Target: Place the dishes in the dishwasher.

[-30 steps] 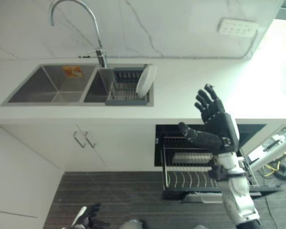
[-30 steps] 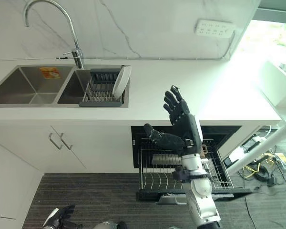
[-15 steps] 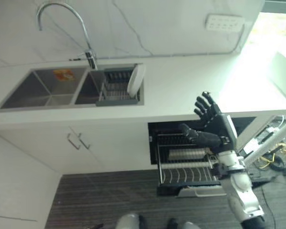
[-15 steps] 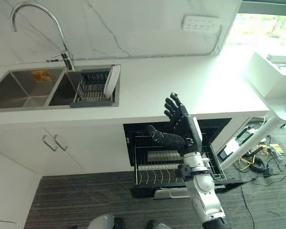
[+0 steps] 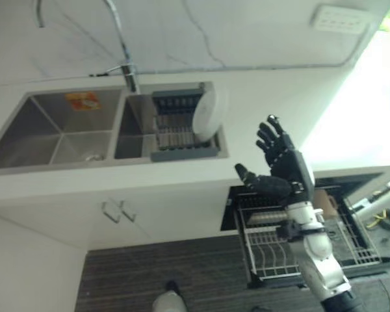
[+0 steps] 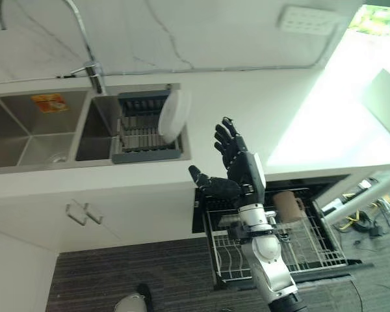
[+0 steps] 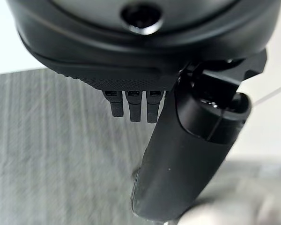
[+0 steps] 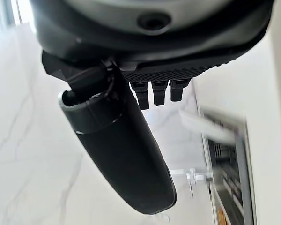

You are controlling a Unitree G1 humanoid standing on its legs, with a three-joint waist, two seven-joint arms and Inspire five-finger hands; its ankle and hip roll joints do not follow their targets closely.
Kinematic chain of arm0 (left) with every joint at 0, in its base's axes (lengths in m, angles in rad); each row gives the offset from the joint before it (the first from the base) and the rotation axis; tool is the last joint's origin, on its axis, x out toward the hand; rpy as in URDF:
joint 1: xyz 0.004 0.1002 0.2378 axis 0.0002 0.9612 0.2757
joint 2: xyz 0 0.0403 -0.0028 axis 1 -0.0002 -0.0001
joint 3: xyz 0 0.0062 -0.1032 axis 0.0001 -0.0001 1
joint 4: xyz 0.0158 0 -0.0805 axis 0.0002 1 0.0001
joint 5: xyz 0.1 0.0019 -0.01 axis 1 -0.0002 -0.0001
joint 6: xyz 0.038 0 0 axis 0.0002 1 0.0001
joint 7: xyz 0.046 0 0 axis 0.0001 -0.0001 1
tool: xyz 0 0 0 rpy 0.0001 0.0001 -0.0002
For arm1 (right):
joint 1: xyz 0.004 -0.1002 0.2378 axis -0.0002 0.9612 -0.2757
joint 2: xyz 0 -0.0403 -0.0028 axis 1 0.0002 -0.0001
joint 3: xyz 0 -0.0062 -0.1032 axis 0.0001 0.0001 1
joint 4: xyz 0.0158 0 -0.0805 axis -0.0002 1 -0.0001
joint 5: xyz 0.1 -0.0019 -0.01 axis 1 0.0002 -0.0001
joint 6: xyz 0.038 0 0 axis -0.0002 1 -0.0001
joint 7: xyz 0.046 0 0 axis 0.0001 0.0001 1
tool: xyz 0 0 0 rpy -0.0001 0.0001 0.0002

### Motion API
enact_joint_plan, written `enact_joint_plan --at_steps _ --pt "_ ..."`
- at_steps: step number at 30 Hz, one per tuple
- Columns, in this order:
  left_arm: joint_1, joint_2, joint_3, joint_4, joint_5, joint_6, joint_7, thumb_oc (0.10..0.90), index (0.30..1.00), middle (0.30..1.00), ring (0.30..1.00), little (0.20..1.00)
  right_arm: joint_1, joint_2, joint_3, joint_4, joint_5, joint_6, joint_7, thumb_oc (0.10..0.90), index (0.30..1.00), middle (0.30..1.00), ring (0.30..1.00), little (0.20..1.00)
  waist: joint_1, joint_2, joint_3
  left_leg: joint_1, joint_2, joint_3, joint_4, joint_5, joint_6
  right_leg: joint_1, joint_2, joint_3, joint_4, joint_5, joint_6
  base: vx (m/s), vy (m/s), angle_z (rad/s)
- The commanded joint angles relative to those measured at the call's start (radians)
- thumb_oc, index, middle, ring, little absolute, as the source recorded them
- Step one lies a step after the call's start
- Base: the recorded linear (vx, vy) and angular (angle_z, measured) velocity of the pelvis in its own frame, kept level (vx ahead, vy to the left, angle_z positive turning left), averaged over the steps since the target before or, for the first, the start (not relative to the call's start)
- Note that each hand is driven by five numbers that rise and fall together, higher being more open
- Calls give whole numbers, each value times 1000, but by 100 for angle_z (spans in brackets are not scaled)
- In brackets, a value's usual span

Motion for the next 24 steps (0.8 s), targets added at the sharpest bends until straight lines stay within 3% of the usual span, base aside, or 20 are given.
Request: enact_joint_plan --at_steps 1,3,5,7,11,12,17,21,22,24 --pt "-4 -5 -11 3 -6 -35 18 800 900 900 900 900 -80 -20 -86 -137 -41 -90 -39 800 900 900 900 900 -10 38 -53 -25 24 -114 54 -109 -43 -25 69 -26 14 -123 37 67 16 0" --pt "0 -11 -17 7 -39 -49 29 800 900 900 900 900 -94 -27 -77 -140 -26 -76 -33 800 900 900 900 900 6 31 -55 -22 -11 -171 54 -119 -37 -43 78 18 14 -124 30 70 36 -30" --pt "23 -29 -19 5 -47 -78 30 800 900 900 900 900 -109 -32 -66 -146 -17 -51 -16 800 900 900 900 900 36 17 -44 -29 -53 -277 54 -100 -43 -53 90 94 14 -129 17 82 113 -86" --pt "38 -43 -23 3 -50 -94 38 800 900 900 900 900 -123 -31 -62 -134 -13 -50 -1 800 900 900 900 900 55 16 -32 -41 -64 -319 54 -99 -41 -49 90 117 14 -133 14 60 190 -96" --pt "48 -52 -36 -8 -21 -59 49 800 900 900 900 900 -124 -35 -80 -131 -26 -72 -32 800 900 900 900 900 43 28 -35 -33 -32 -256 54 -118 -35 -40 70 75 14 -124 38 53 174 -54" --pt "39 -43 -49 -5 29 -62 55 800 900 900 900 900 -121 -41 -101 -143 -46 -97 -84 800 900 900 900 900 32 27 -33 -29 -29 -220 54 -130 -23 -36 45 47 14 -112 55 33 121 8" --pt "25 -17 -74 -1 49 -65 54 800 900 900 900 900 -139 -34 -118 -162 -75 -116 -175 800 900 900 900 900 37 26 -27 -7 -48 -182 54 -157 14 -33 4 6 14 -78 68 43 85 37" --pt "35 -1 -97 -20 4 -69 65 800 900 900 900 900 -262 -3 -104 -106 -30 -91 -172 800 900 900 900 900 82 28 -16 35 -48 -128 54 -197 21 -75 -94 -71 14 54 99 38 30 -56" --pt "26 4 -94 -16 -8 -67 70 800 900 900 900 900 -284 -10 -111 -93 -11 -84 -164 800 900 900 900 900 87 32 -18 30 -45 -126 54 -196 20 -61 -83 -81 14 8 93 -43 -5 -119" --pt "9 11 -93 -9 -25 -48 82 800 900 900 900 900 -298 -12 -106 -71 0 -81 -163 800 900 900 900 900 91 27 -22 22 -55 -130 54 -199 25 -68 -86 -81 14 7 91 11 -23 -49"
